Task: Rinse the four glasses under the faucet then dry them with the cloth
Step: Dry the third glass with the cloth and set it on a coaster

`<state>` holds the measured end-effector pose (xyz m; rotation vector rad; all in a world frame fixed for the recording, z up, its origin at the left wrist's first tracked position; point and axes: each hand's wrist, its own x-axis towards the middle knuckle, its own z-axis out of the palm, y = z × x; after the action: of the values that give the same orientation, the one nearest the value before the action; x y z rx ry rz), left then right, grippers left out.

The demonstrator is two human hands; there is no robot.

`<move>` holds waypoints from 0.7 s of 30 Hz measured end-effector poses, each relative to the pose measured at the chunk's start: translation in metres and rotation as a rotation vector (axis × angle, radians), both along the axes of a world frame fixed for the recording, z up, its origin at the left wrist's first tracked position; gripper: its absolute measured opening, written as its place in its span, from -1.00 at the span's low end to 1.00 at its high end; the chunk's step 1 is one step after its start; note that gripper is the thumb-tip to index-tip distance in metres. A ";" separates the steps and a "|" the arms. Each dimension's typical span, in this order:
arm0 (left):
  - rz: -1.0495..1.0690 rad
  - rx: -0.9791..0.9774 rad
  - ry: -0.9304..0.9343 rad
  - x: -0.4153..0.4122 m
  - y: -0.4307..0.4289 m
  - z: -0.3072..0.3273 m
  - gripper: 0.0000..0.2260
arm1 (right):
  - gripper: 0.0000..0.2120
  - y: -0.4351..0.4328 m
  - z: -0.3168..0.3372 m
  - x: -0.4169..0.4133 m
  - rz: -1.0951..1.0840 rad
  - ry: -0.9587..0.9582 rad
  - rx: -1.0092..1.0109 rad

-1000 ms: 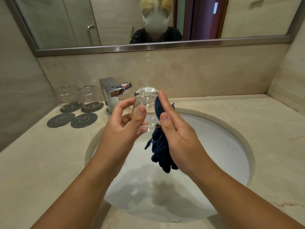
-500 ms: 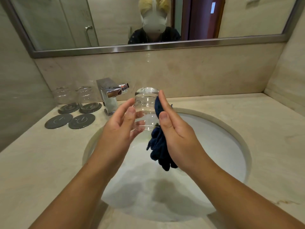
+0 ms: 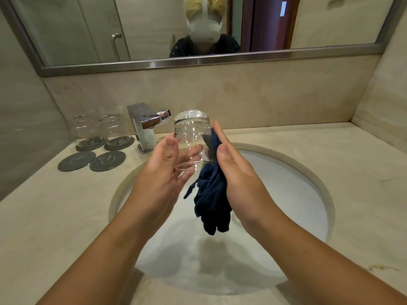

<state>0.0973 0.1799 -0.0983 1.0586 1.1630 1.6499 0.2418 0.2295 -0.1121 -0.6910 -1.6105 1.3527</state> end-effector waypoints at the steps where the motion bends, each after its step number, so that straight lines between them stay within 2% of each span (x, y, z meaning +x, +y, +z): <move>1: 0.013 -0.013 0.014 -0.001 0.001 -0.001 -0.47 | -0.59 0.000 -0.001 0.000 -0.009 -0.014 0.016; 5: 0.073 -0.075 0.109 -0.005 0.004 -0.003 -0.46 | -0.56 -0.003 0.000 0.000 -0.032 -0.099 0.106; 8: 0.112 -0.093 0.086 -0.005 0.003 0.000 -0.48 | -0.55 -0.005 0.001 0.001 -0.031 -0.132 0.169; 12: 0.096 -0.095 0.072 -0.003 -0.001 0.000 -0.39 | -0.54 -0.007 0.000 -0.001 -0.020 -0.115 0.221; 15: 0.059 -0.069 0.019 -0.003 -0.002 0.001 -0.44 | -0.56 -0.003 0.000 0.000 -0.020 -0.101 0.176; 17: 0.016 -0.069 -0.007 -0.003 -0.002 0.002 -0.37 | -0.58 -0.001 0.000 0.001 -0.029 -0.072 0.128; 21: 0.031 -0.125 0.100 -0.002 -0.001 0.002 -0.30 | -0.57 0.000 0.001 0.002 -0.031 -0.041 0.100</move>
<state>0.0957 0.1788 -0.0963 1.0581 1.3359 1.5412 0.2435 0.2292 -0.1112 -0.6841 -1.6815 1.2341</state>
